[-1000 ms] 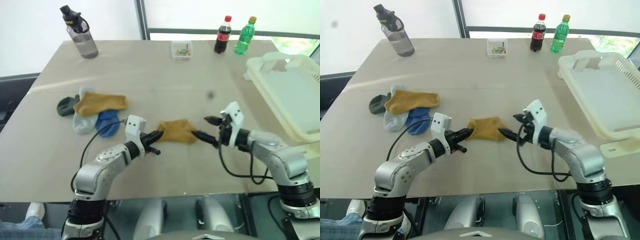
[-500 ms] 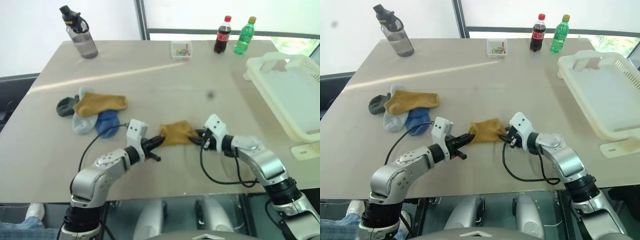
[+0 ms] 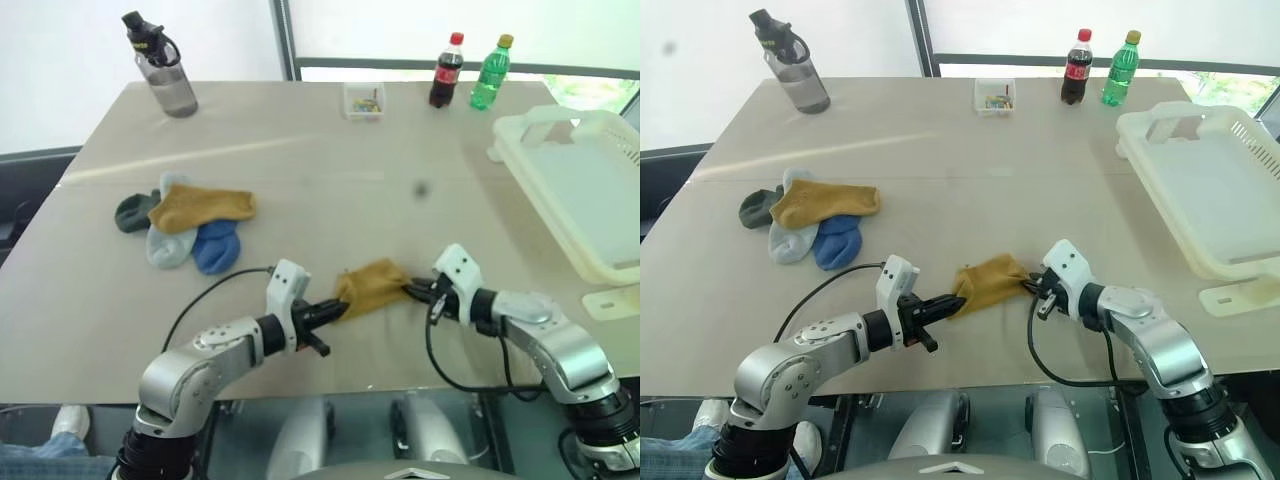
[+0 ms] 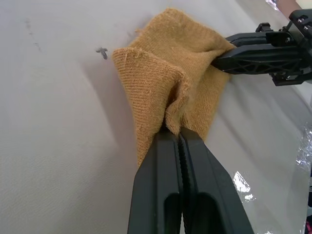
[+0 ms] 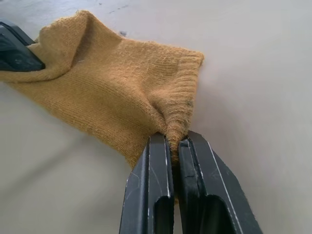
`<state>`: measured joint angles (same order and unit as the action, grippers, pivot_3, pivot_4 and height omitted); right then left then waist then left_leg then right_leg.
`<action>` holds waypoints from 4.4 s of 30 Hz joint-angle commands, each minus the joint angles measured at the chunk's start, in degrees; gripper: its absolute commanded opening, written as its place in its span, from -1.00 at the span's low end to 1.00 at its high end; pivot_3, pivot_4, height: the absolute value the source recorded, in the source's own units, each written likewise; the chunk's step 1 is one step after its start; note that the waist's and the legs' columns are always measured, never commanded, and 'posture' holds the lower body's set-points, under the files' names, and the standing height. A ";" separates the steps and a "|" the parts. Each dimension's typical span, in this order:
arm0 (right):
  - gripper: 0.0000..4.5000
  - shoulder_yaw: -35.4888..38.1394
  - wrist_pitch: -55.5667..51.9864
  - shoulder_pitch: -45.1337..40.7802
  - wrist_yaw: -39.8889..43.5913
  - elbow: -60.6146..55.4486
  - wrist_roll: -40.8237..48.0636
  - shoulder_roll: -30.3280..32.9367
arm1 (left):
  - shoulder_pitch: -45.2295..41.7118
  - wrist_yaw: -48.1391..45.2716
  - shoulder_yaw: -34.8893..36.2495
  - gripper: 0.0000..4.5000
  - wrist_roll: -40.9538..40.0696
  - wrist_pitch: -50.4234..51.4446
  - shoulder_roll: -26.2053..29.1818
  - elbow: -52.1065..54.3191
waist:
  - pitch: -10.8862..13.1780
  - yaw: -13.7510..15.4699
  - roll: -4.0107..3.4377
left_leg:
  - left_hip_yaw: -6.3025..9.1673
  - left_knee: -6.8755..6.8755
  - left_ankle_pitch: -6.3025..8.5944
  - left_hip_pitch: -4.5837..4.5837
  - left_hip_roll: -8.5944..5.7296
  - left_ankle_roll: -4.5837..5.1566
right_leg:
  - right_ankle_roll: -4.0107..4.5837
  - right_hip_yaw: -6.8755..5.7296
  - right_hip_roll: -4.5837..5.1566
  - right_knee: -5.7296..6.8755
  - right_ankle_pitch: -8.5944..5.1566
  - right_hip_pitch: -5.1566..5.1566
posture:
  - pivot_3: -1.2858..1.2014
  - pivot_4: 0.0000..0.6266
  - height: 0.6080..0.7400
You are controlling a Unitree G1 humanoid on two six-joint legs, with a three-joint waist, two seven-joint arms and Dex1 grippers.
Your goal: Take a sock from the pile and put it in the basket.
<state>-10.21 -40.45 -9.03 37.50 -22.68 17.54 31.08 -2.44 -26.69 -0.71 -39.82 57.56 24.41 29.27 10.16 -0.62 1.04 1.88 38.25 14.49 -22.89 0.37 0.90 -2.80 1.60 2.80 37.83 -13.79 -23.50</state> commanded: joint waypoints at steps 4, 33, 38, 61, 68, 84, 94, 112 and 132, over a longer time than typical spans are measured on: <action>-0.98 2.48 -3.50 1.45 -0.21 -3.61 1.99 1.96 | -0.68 -1.67 -1.84 -1.00 1.21 -2.22 0.40 -1.66 | 0.00 0.11 0.00 | 0.02 0.00 0.00 -0.01 0.00 0.00 | 0.00 -0.03 -0.01 0.00 0.00 -0.01 | 0.03 -0.52 1.00; 0.22 18.18 -4.86 -0.60 7.25 -9.89 19.39 7.82 | 2.59 -6.15 4.93 0.97 1.54 -17.70 1.39 1.31 | 0.04 -0.04 0.03 | -0.02 0.01 0.00 -0.03 0.12 0.01 | -0.07 -0.01 -0.12 -0.04 -0.05 -0.02 | 0.03 -0.52 1.00; 0.22 17.28 -0.63 -0.59 7.88 -8.53 18.09 8.02 | 8.39 -16.64 10.31 0.97 3.29 -22.44 12.66 3.07 | 0.07 -0.22 0.00 | -0.05 -0.05 0.01 -0.06 0.14 0.00 | 0.00 0.01 -0.10 -0.11 -0.02 -0.05 | 0.03 -0.52 1.00; 0.22 14.97 2.21 -3.37 7.83 -6.42 17.31 7.12 | 2.24 -20.87 26.70 0.97 5.01 -31.04 19.85 -21.15 | 0.20 0.77 0.02 | 0.04 -0.12 0.01 -0.10 0.25 0.01 | 0.16 -0.18 -0.04 -0.19 -0.18 -0.06 | 0.03 -0.52 1.00; 0.22 14.85 2.32 -3.38 7.33 -6.43 17.19 6.83 | -8.85 -7.08 22.66 0.97 11.54 -32.17 12.22 -26.13 | 0.19 0.54 0.05 | -0.03 -0.03 0.01 -0.14 0.17 0.01 | -0.02 -0.08 0.00 -0.17 0.01 -0.06 | 0.03 -0.52 1.00; 0.22 14.75 1.79 -2.54 6.44 -7.69 18.17 6.66 | -20.98 5.54 11.03 0.97 23.73 -29.70 4.34 -30.44 | 0.22 -0.02 0.10 | 0.03 -0.01 0.01 -0.12 0.04 0.00 | -0.01 -0.11 -0.02 -0.05 0.02 -0.06 | 0.03 -0.52 1.00; 0.22 14.98 1.66 -2.08 5.40 -8.51 18.97 6.38 | -29.73 11.27 9.37 0.97 27.49 -29.42 -1.08 -43.09 | 0.22 0.05 0.12 | 0.07 0.02 0.00 -0.12 -0.02 0.00 | -0.02 -0.15 -0.02 0.02 0.03 -0.06 | 0.03 -0.52 1.00; 0.22 15.91 1.86 -0.05 3.79 -9.59 19.73 6.81 | -35.16 14.90 7.91 0.97 32.89 -34.30 -3.33 -54.99 | 0.22 -0.03 0.13 | 0.07 0.04 0.00 -0.08 -0.05 0.00 | -0.03 -0.13 -0.01 0.09 0.04 -0.05 | 0.03 -0.52 1.00; 0.22 15.40 6.57 -0.35 5.72 -9.58 19.62 6.60 | -33.32 13.68 7.56 0.97 32.51 -32.64 -4.37 -51.09 | 0.22 0.01 0.13 | 0.07 0.05 0.00 -0.09 -0.05 0.00 | -0.03 -0.13 -0.01 0.10 0.04 -0.04 | 0.03 -0.52 1.00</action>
<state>3.47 -35.30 -9.10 43.07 -30.48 36.73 37.54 -36.38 -12.57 6.74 -6.95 24.42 20.29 -23.70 10.37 -0.61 1.17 1.95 38.29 14.49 -22.98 0.32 0.90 -2.83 1.47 2.79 37.93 -13.74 -23.54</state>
